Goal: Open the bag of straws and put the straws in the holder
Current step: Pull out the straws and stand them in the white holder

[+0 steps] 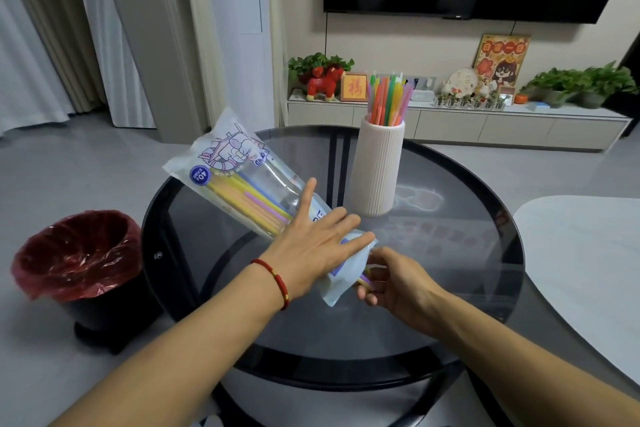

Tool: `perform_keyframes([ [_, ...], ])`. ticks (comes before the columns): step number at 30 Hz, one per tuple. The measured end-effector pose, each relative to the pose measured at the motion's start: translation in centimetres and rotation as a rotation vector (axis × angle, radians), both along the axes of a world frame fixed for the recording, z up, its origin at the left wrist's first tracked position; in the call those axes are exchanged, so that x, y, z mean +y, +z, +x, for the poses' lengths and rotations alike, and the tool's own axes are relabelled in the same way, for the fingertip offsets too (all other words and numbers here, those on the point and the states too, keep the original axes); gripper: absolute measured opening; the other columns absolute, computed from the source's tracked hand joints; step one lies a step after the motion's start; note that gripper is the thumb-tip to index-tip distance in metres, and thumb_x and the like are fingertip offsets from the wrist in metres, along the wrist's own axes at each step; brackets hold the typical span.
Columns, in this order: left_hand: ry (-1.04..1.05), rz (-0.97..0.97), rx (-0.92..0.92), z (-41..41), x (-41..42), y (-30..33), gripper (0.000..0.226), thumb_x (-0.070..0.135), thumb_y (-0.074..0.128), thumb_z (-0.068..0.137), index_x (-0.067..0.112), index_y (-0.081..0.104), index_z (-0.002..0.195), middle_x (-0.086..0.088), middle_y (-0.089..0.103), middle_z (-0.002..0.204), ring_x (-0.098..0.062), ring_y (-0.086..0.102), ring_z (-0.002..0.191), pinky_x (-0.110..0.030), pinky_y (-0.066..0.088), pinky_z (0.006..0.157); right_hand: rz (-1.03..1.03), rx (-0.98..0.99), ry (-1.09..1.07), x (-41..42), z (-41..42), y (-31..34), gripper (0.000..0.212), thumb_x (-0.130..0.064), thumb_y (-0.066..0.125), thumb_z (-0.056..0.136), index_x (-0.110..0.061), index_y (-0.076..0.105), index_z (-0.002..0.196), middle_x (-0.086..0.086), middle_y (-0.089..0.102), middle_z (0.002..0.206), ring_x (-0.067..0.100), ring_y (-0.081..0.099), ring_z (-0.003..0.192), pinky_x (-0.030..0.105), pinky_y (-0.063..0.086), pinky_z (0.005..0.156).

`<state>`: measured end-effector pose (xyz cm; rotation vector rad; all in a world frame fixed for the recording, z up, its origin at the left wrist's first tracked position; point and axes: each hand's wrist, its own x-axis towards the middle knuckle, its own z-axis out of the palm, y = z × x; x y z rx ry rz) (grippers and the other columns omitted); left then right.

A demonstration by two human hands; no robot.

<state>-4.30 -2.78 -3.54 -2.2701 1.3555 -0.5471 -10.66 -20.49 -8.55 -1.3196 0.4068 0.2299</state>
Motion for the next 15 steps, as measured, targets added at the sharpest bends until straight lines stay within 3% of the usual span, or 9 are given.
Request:
perform_keyframes([
  [8, 0.102, -0.102, 0.07, 0.6, 1.4, -0.4, 0.119, 0.024, 0.081, 0.073, 0.032, -0.005, 0.156, -0.008, 0.02, 0.153, -0.029, 0.025, 0.14, -0.076, 0.002, 0.107, 0.209, -0.065, 0.01, -0.5, 0.4, -0.6, 0.023, -0.017, 0.071, 0.097, -0.001, 0.078, 0.112, 0.02, 0.08, 0.11, 0.022, 0.08, 0.082, 0.024, 0.063, 0.066],
  [11, 0.105, -0.149, 0.122, 0.8, 1.5, -0.8, 0.123, 0.024, 0.082, 0.071, 0.033, -0.008, 0.156, -0.007, 0.021, 0.152, -0.028, 0.024, 0.141, -0.076, 0.004, 0.108, 0.166, -0.102, -0.01, -0.3, 0.2, -0.8, 0.034, -0.02, 0.08, 0.082, 0.001, 0.078, 0.108, 0.022, 0.08, 0.108, 0.021, 0.08, 0.082, 0.023, 0.063, 0.069],
  [15, 0.152, -0.197, 0.183, 1.4, 2.0, -1.2, 0.126, 0.023, 0.082, 0.068, 0.034, -0.008, 0.155, -0.007, 0.019, 0.153, -0.028, 0.024, 0.142, -0.076, 0.005, 0.109, 0.058, -0.123, -0.135, -0.5, 0.5, -0.5, 0.018, 0.001, 0.074, 0.091, 0.01, 0.074, 0.107, 0.029, 0.079, 0.106, 0.025, 0.079, 0.077, 0.023, 0.064, 0.066],
])
